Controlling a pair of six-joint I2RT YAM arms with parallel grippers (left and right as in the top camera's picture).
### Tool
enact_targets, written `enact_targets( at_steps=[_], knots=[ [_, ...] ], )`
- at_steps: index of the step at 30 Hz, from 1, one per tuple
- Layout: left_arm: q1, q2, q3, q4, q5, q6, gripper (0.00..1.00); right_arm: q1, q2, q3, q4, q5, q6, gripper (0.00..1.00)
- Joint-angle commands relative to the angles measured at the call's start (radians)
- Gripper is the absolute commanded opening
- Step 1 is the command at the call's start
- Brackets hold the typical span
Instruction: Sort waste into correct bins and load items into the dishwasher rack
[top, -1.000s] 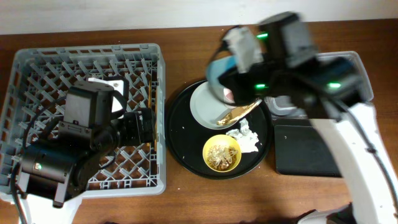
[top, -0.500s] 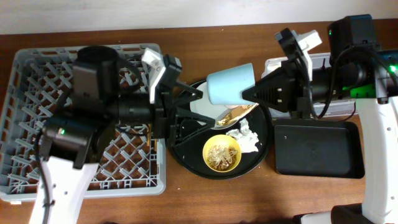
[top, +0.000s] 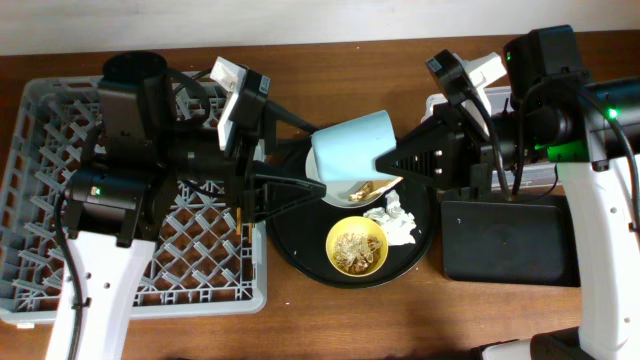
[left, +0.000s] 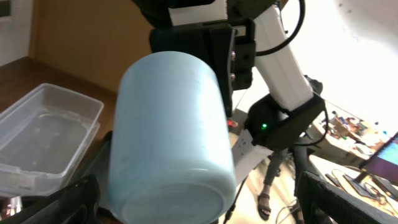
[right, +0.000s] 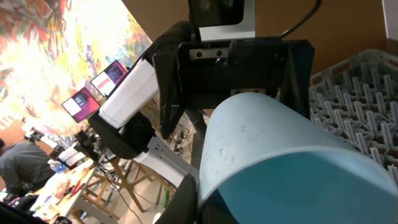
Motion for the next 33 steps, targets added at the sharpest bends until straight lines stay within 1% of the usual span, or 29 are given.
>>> enact_targets(
  at_steps=[1, 5, 6, 7, 9, 12, 15, 18, 20, 21, 22, 23, 24, 25, 26, 27, 29, 30, 31, 32, 33],
  knots=[
    [0.001, 0.001, 0.006, 0.003, 0.048, 0.008, 0.99, 0.023, 0.000, 0.002, 0.018, -0.043, -0.029, 0.04],
    [0.000, 0.001, 0.006, 0.003, 0.019, 0.008, 0.90, 0.097, 0.002, 0.002, 0.067, -0.043, -0.028, 0.04],
    [0.001, 0.001, 0.006, 0.003, 0.009, 0.008, 0.89, 0.111, 0.003, 0.002, 0.079, -0.043, -0.028, 0.04],
    [0.001, 0.001, 0.006, 0.003, 0.006, 0.008, 0.84, 0.112, 0.005, 0.002, 0.083, -0.043, -0.028, 0.04],
    [0.000, 0.001, 0.006, 0.003, 0.006, 0.008, 0.78, 0.109, 0.007, 0.002, 0.083, -0.043, -0.028, 0.04],
    [-0.008, 0.001, 0.006, 0.004, 0.002, 0.008, 0.77, 0.133, 0.017, 0.002, 0.092, -0.043, -0.052, 0.04],
    [-0.056, 0.001, 0.006, 0.007, -0.030, 0.008, 0.71, 0.135, 0.027, 0.002, 0.118, -0.043, -0.054, 0.04],
    [-0.076, 0.001, 0.006, 0.007, -0.043, 0.008, 0.49, 0.135, 0.028, 0.002, 0.118, -0.043, -0.054, 0.05],
    [-0.076, 0.001, 0.006, 0.011, -0.066, 0.008, 0.40, 0.135, 0.028, 0.002, 0.117, -0.043, -0.054, 0.05],
    [-0.076, 0.001, 0.006, 0.011, -0.066, 0.008, 0.38, 0.135, 0.028, 0.002, 0.117, -0.043, -0.054, 0.06],
    [-0.076, 0.001, 0.006, 0.011, -0.066, 0.008, 0.36, 0.135, 0.028, 0.002, 0.118, -0.043, -0.054, 0.15],
    [-0.073, 0.001, 0.006, 0.011, -0.066, 0.007, 0.34, 0.134, 0.028, 0.002, 0.127, -0.043, -0.054, 0.28],
    [-0.054, 0.000, 0.006, 0.008, -0.065, 0.005, 0.30, 0.132, 0.028, 0.002, 0.140, -0.043, -0.053, 0.61],
    [-0.003, 0.000, 0.006, 0.002, -0.065, -0.028, 0.29, 0.111, 0.028, 0.002, 0.142, -0.043, -0.050, 0.78],
    [0.039, 0.000, 0.006, -0.007, -0.065, -0.031, 0.29, 0.080, 0.028, 0.002, 0.143, -0.039, -0.050, 0.99],
    [0.097, 0.001, 0.006, -0.037, -0.066, -0.030, 0.29, 0.020, 0.028, 0.002, 0.143, -0.023, -0.041, 0.99],
    [0.216, 0.001, 0.006, -0.107, -0.082, -0.030, 0.29, -0.103, 0.028, 0.002, 0.137, 0.076, 0.042, 0.99],
    [0.264, 0.001, 0.006, -0.164, -0.187, -0.030, 0.29, -0.142, 0.028, 0.002, 0.135, 0.159, 0.103, 0.99],
    [0.303, 0.001, 0.006, -0.249, -0.438, -0.030, 0.29, -0.175, 0.028, 0.002, 0.135, 0.306, 0.209, 0.99],
    [0.307, 0.001, 0.006, -0.308, -0.692, -0.030, 0.29, -0.190, 0.028, 0.002, 0.135, 0.506, 0.323, 0.99],
    [0.304, 0.003, 0.006, -0.349, -0.898, -0.031, 0.29, -0.192, 0.028, 0.002, 0.134, 0.673, 0.397, 0.99]
  ],
)
